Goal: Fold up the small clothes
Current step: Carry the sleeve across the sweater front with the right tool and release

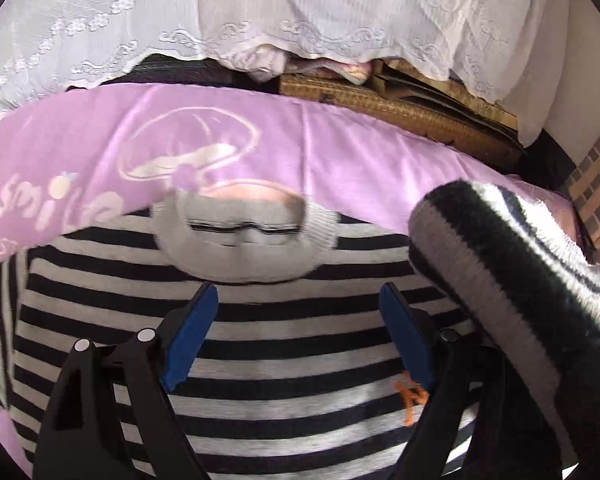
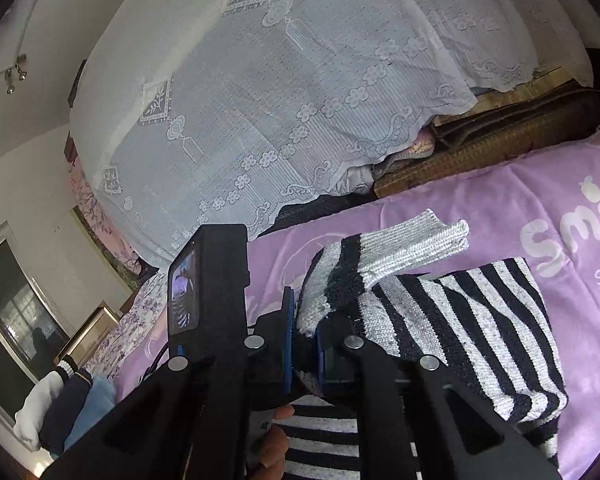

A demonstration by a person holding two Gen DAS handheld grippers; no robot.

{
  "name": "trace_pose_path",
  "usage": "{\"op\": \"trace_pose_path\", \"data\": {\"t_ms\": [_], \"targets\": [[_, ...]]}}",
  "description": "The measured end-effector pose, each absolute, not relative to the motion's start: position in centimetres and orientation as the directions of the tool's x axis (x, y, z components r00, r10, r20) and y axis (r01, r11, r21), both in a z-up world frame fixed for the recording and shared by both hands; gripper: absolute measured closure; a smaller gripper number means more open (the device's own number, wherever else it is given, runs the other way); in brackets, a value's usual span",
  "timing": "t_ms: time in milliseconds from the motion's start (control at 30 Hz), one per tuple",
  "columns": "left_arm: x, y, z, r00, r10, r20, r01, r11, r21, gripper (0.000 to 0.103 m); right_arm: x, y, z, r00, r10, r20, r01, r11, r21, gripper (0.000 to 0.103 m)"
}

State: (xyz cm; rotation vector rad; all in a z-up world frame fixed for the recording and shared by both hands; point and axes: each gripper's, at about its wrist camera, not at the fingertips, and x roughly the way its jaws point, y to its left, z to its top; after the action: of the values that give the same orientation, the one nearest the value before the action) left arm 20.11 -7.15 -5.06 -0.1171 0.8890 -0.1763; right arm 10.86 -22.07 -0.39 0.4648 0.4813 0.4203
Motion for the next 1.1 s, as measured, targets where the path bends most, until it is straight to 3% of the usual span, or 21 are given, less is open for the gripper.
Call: {"op": "trace_pose_path", "data": {"t_ms": [267, 367, 433, 567, 800, 967, 1033, 1100], "targets": [[20.4, -1.7, -7.4, 0.579, -0.104, -0.809, 0.008, 0.992, -0.122, 0.023, 12.5, -18.2, -2.9, 0.759, 0.491, -0.427, -0.275, 0.836, 0.474, 0.089], [20.2, 2.2, -8.5, 0.547, -0.107, -0.830, -0.078, 0.981, -0.178, 0.023, 13.1, -17.4, -4.7, 0.733, 0.475, -0.487, -0.259, 0.857, 0.446, 0.068], [19.8, 4.9, -8.9, 0.551, -0.119, -0.826, -0.134, 0.964, -0.229, 0.023, 13.6, -16.8, -6.3, 0.703, 0.455, -0.547, -0.245, 0.877, 0.414, 0.047], [17.8, 7.7, -8.8, 0.581, -0.134, -0.803, -0.166, 0.946, -0.278, 0.023, 14.5, -15.1, -9.5, 0.600, 0.429, -0.675, -0.267, 0.903, 0.336, 0.040], [16.6, 7.3, -8.4, 0.592, -0.113, -0.798, -0.129, 0.964, -0.232, 0.018, 11.5, -16.7, -7.7, 0.622, 0.476, -0.622, -0.300, 0.879, 0.371, 0.031], [16.5, 6.3, -8.3, 0.590, -0.130, -0.797, -0.094, 0.969, -0.228, 0.018, 8.9, -20.4, -6.4, 0.700, 0.469, -0.539, -0.231, 0.862, 0.450, 0.035], [16.4, 5.9, -8.3, 0.590, -0.132, -0.796, -0.081, 0.972, -0.221, 0.018, 8.8, -22.4, -6.7, 0.739, 0.402, -0.541, -0.118, 0.868, 0.483, 0.069], [16.4, 5.7, -8.3, 0.588, -0.128, -0.799, -0.075, 0.974, -0.212, 0.018, 9.1, -24.2, -7.6, 0.749, 0.326, -0.577, -0.008, 0.875, 0.484, 0.076]]}}
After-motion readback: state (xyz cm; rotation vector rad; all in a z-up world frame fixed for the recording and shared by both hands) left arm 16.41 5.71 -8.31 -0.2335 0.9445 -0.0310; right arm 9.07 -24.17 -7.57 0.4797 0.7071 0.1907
